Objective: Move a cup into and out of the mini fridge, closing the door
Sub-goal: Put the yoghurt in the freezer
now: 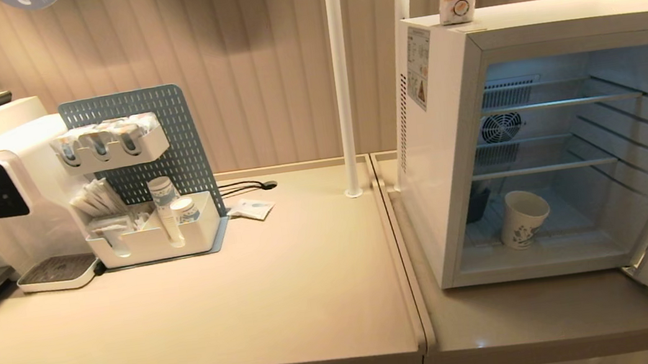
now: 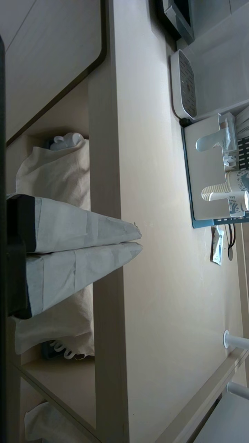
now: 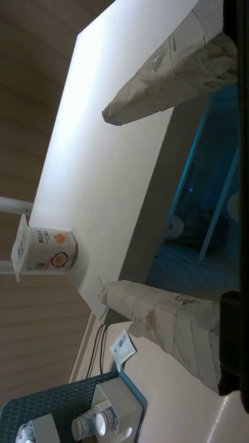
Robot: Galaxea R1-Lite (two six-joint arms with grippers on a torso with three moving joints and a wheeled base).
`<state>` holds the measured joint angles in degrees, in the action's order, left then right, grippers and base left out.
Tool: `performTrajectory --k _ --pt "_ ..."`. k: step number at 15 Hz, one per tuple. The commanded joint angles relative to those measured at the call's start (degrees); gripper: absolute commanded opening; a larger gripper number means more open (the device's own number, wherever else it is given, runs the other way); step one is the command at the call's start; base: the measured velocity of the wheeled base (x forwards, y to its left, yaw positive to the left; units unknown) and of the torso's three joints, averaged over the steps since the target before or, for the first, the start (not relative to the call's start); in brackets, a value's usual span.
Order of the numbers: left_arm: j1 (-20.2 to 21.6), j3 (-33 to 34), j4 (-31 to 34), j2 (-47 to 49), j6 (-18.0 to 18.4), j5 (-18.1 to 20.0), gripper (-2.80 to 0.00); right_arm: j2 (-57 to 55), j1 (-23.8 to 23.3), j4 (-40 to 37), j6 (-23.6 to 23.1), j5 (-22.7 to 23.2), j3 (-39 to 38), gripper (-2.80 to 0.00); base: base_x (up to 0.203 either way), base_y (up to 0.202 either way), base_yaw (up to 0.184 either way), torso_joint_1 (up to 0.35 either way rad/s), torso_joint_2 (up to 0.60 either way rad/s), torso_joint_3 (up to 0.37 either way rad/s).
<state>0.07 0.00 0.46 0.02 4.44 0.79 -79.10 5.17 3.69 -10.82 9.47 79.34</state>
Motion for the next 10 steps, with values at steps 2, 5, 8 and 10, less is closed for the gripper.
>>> performTrajectory --k 2,5,8,10 --pt "0.01 0.00 -0.02 -0.02 0.04 0.00 -2.80 5.76 -0.13 -1.35 0.00 0.13 -3.71 0.00 0.000 0.000 0.000 0.000 0.00 0.000" --pt "0.01 0.00 -0.02 -0.02 0.04 0.00 -2.80 10.05 -0.64 -0.95 -0.32 0.04 -8.39 -2.80 0.000 0.000 0.000 0.000 0.00 0.000" --pt "0.01 0.00 -0.02 -0.02 0.04 0.00 -2.80 14.73 -0.76 -2.02 -0.21 -0.32 -11.41 -2.80 0.000 0.000 0.000 0.000 0.00 0.000" --pt "0.01 0.00 -0.02 -0.02 0.04 0.00 -2.80 18.98 -1.56 -3.87 -0.21 -0.39 -15.28 -2.80 0.000 0.000 0.000 0.000 0.00 0.000"
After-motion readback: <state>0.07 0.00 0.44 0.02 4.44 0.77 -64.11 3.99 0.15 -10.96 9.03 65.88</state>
